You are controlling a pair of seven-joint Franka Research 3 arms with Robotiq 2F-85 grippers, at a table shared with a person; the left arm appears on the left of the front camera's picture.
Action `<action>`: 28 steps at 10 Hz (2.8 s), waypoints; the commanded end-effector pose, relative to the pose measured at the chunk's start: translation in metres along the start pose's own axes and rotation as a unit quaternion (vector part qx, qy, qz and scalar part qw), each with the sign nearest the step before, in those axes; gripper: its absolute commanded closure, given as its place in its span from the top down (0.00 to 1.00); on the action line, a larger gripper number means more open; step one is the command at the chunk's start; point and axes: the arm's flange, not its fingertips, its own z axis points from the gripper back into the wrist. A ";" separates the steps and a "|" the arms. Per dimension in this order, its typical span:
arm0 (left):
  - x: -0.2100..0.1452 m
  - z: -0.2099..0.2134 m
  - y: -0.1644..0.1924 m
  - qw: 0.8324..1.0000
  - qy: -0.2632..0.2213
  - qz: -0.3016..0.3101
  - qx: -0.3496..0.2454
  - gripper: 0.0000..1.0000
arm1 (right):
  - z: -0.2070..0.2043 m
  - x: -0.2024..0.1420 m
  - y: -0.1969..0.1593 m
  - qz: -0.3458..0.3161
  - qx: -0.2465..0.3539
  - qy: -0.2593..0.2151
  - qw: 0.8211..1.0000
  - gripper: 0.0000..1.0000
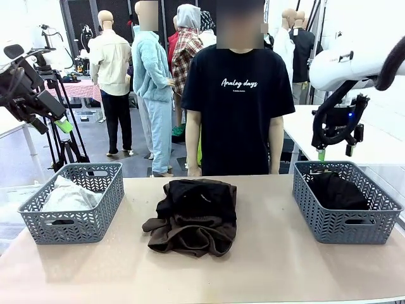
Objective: Sort the tops and bottoms.
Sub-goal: Lift clothes from the center of the table with your left hand.
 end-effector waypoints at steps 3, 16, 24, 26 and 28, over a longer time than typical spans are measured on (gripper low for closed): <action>0.000 0.001 0.000 1.000 -0.002 0.002 0.000 1.00 | 0.048 -0.053 0.024 0.129 0.011 -0.140 0.982 1.00; 0.000 0.001 0.000 1.000 -0.002 0.002 0.000 1.00 | 0.101 -0.082 0.045 0.200 0.095 -0.307 0.926 1.00; 0.016 -0.012 -0.046 0.995 -0.044 -0.086 -0.021 1.00 | 0.112 -0.083 0.056 0.198 0.101 -0.314 0.923 1.00; 0.053 -0.068 -0.069 0.991 -0.017 -0.120 -0.056 1.00 | 0.112 -0.083 0.056 0.198 0.101 -0.314 0.923 1.00; 0.073 -0.118 -0.097 0.991 0.002 -0.129 -0.047 1.00 | 0.112 -0.083 0.056 0.198 0.101 -0.314 0.923 1.00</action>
